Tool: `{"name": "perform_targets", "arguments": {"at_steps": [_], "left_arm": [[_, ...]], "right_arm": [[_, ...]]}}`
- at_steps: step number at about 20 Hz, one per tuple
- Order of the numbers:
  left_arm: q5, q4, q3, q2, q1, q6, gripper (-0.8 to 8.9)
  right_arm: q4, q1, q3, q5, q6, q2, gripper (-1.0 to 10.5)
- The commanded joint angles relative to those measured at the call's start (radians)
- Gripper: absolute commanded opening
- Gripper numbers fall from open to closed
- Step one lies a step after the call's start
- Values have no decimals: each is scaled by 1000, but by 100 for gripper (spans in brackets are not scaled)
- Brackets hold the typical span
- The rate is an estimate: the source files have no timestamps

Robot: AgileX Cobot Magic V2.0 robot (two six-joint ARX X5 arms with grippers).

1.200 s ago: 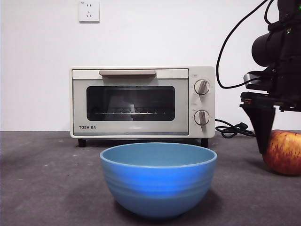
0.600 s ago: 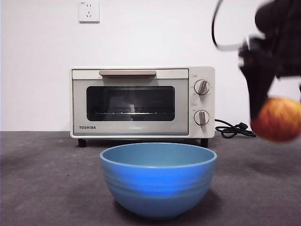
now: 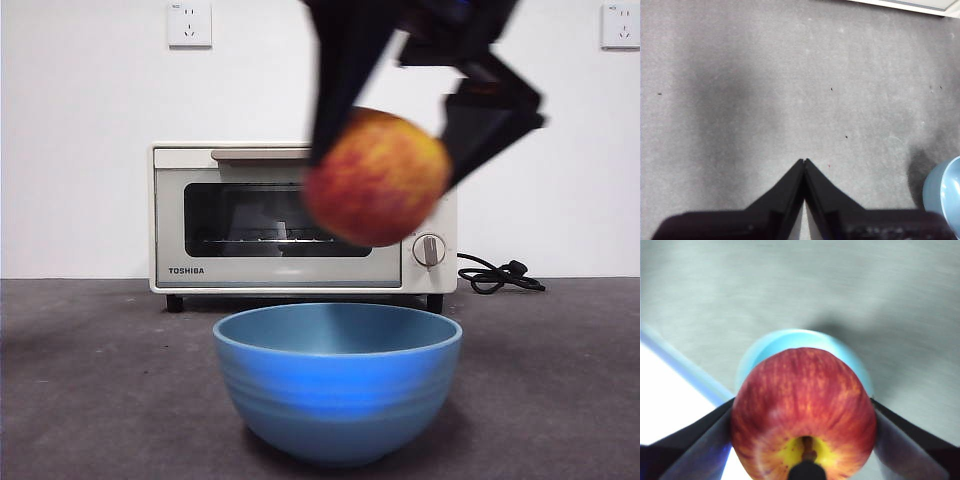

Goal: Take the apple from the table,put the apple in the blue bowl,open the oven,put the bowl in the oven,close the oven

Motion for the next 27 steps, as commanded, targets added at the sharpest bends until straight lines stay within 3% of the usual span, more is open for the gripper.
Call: {"name": "perform_targets", "arguments": {"at_steps": [1, 5, 13, 17, 24, 25, 26, 27], "left_arm": [[1, 6, -1, 2, -4, 15, -5], [1, 6, -1, 2, -4, 16, -5], [-2, 8, -1, 2, -4, 16, -5], [-2, 15, -1, 2, -4, 16, -5], [-3, 14, -1, 2, -4, 16, -5], [-2, 14, -1, 2, -4, 16, -5], [-2, 14, -1, 2, -4, 16, -5], [-2, 14, -1, 2, -4, 16, -5]], "right_arm": [[19, 32, 2, 18, 35, 51, -8], [18, 61, 2, 133, 55, 138, -8], [70, 63, 2, 110, 55, 209, -7], [28, 74, 2, 45, 55, 209, -3], [35, 133, 2, 82, 55, 209, 3], [35, 133, 2, 81, 55, 209, 23], [36, 133, 2, 90, 56, 209, 144], [35, 133, 2, 91, 55, 209, 196]]}}
